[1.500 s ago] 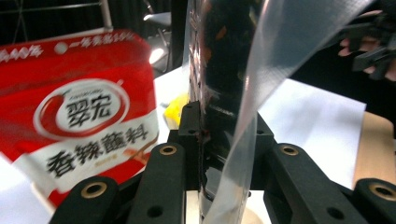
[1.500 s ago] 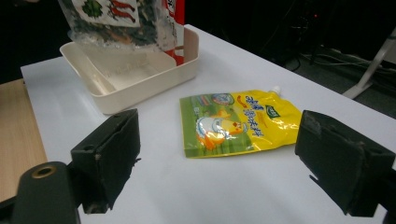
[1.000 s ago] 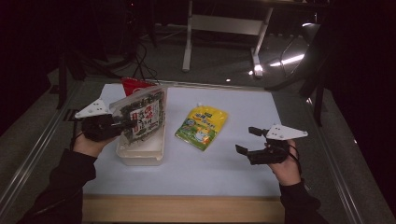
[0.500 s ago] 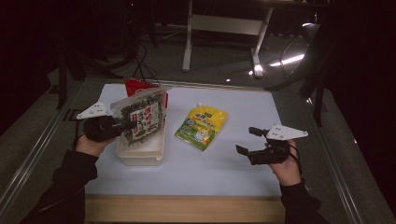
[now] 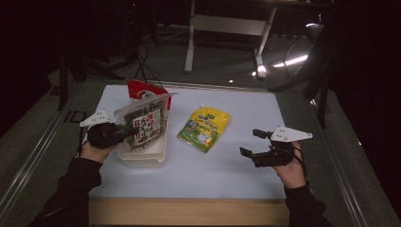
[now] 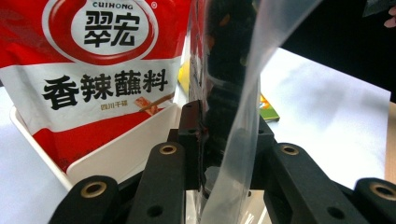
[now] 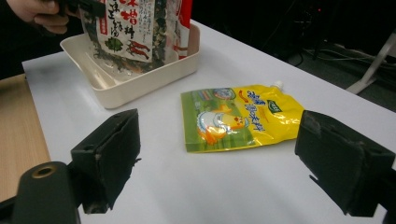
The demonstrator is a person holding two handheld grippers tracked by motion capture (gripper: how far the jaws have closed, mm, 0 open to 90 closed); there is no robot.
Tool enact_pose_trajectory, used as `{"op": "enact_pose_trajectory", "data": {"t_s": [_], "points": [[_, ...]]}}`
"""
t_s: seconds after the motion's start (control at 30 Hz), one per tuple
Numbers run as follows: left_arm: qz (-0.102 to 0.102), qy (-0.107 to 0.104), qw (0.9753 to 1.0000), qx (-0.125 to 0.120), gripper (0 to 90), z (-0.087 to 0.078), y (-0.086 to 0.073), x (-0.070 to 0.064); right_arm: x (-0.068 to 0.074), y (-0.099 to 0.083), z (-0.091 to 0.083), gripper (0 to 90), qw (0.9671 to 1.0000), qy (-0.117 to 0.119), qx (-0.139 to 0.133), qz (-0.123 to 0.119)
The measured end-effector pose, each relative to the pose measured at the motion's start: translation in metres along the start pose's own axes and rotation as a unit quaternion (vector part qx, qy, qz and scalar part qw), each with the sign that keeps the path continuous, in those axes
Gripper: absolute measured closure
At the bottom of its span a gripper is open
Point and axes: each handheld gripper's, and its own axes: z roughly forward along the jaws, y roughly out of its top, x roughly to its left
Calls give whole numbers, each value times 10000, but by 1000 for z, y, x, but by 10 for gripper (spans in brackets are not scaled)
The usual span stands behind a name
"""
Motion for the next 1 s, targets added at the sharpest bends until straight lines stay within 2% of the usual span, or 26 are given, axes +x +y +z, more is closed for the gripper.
{"op": "enact_pose_trajectory", "data": {"t_s": [0.13,0.23,0.43,0.63,0.73,0.9,1.0], "points": [[-191,-27,9997,-179,757,-3,-9,4,2,1,0,138,10000,7,-4,-38],[-280,-67,9994,-192,756,-4,-11,7,2,1,-1,137,10000,7,5,-46],[-167,-39,9998,-65,737,-4,-6,4,2,2,-1,137,10000,1,-6,-50],[-187,39,9997,-151,669,-10,-7,1,2,2,0,137,10000,14,3,-49],[-220,109,9994,-248,623,-19,-6,-2,3,3,1,137,10000,24,15,-63],[-61,266,9994,-234,532,-30,-5,-11,3,3,3,138,10000,25,6,-46],[1,331,9992,-235,512,-36,-6,-18,3,4,4,139,10000,34,9,-59]]}}
